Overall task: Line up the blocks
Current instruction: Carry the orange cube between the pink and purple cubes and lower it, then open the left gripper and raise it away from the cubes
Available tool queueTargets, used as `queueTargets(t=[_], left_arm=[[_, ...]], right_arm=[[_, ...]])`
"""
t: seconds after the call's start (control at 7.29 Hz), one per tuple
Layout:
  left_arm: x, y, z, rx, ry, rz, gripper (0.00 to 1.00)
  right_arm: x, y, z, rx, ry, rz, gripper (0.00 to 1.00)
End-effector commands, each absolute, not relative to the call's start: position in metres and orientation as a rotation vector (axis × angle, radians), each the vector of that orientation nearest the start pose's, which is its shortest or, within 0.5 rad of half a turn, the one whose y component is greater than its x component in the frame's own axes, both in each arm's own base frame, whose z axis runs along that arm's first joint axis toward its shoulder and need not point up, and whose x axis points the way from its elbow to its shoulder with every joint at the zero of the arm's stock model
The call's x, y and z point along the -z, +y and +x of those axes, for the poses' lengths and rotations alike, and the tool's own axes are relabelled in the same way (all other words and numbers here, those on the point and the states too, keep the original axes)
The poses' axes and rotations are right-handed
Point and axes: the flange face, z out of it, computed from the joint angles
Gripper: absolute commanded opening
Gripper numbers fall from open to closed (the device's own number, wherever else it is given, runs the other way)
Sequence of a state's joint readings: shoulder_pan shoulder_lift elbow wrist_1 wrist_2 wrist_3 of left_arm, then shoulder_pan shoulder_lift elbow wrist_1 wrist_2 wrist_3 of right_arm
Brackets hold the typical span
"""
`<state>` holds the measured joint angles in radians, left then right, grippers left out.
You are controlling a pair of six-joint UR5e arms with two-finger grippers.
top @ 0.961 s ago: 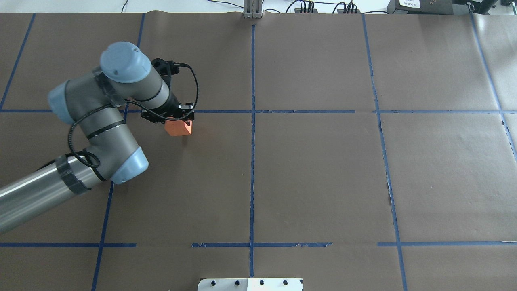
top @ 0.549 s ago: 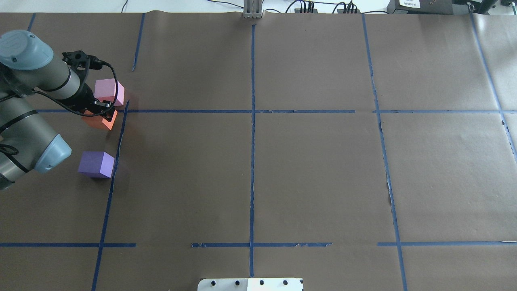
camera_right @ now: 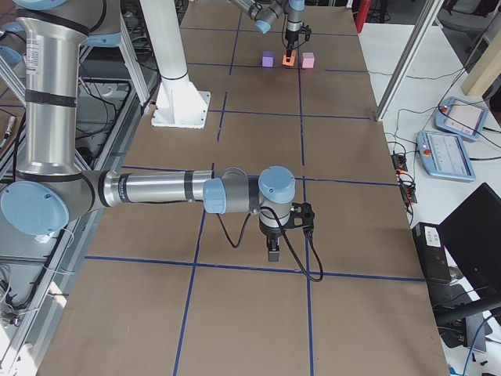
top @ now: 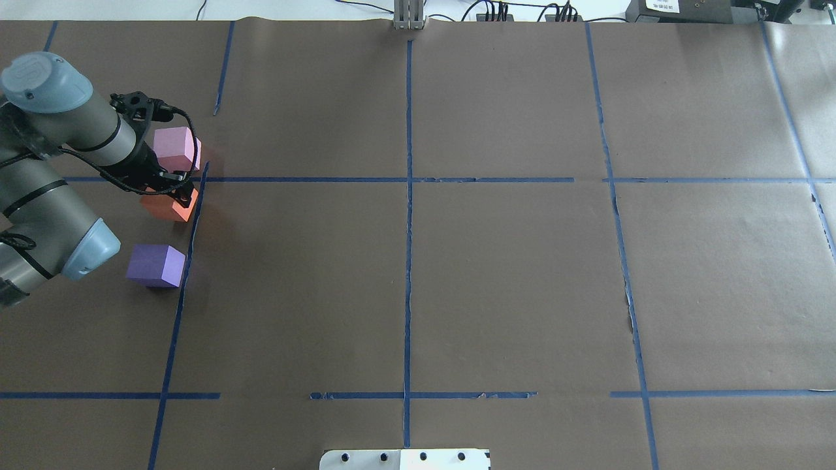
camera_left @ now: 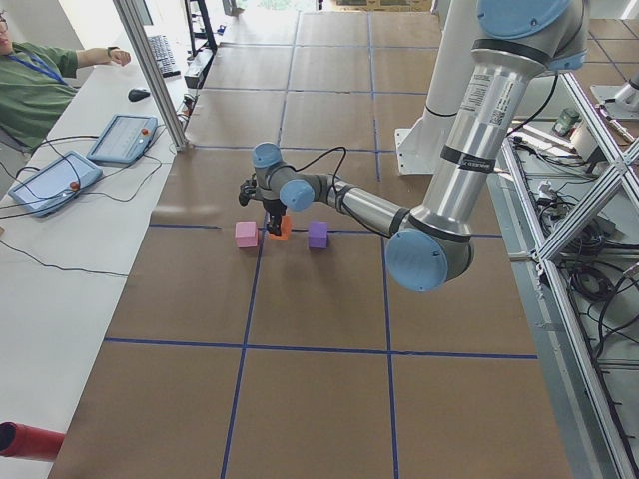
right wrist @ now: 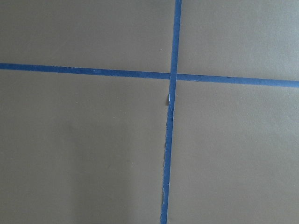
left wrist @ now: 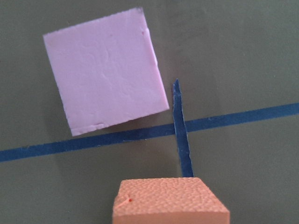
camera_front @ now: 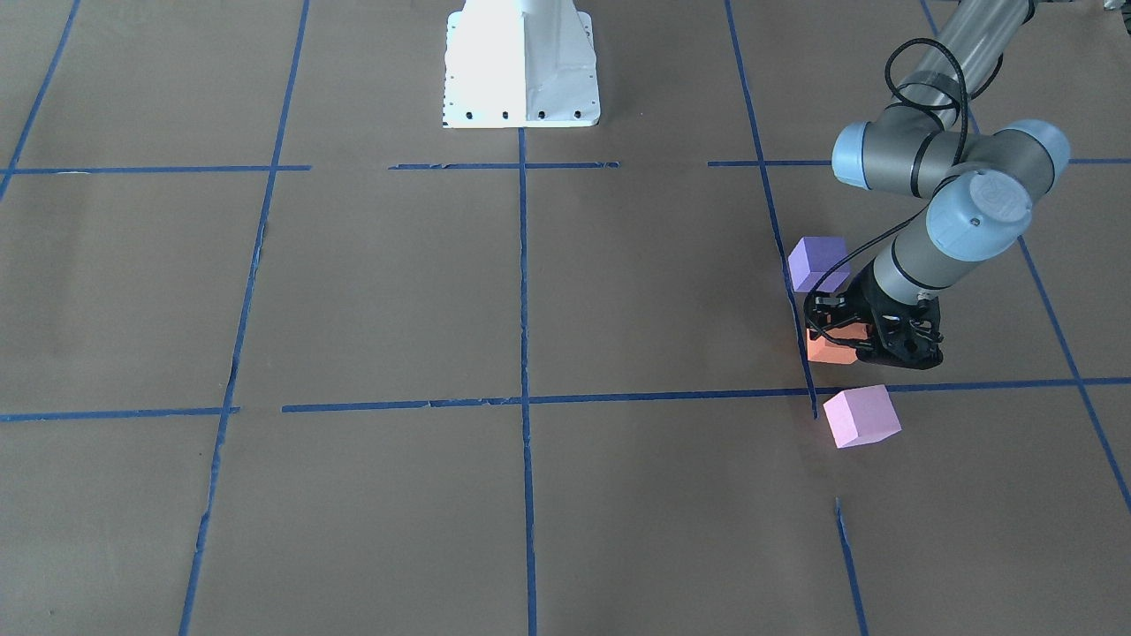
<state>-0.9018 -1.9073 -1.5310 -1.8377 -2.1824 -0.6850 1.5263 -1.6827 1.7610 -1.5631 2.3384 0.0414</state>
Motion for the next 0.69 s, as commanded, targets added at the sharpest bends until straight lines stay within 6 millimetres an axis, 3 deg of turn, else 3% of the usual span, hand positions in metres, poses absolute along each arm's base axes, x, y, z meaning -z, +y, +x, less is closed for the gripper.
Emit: queueTargets(t=[0.0, 0.14, 0.27, 0.41, 0.55], left_arm=[[-0.467, -0.552, 0.335, -0.149, 0.802, 0.047, 1.00], [-0.467, -0.569, 0.305, -0.110, 0.798, 0.068, 1.00], [-0.450, -0.582, 0.262, -0.065, 0.810, 0.122, 1.00], [-0.438, -0.595, 0.210, -0.086, 0.773, 0.157, 1.00], [-0.442, -0.606, 0.155, -0.174, 0.707, 0.163, 1.00]], right_arm=[[-0.617, -0.451, 0.044, 0.036, -0.769, 0.049, 1.00], [-0.618, -0.451, 0.044, 0.035, -0.769, 0.047, 1.00], [-0.617, -0.451, 0.044, 0.036, -0.769, 0.049, 1.00], [-0.618, -0.451, 0.044, 0.035, -0.769, 0.047, 1.00], [-0.618, -0.451, 0.044, 0.035, -0.769, 0.047, 1.00]])
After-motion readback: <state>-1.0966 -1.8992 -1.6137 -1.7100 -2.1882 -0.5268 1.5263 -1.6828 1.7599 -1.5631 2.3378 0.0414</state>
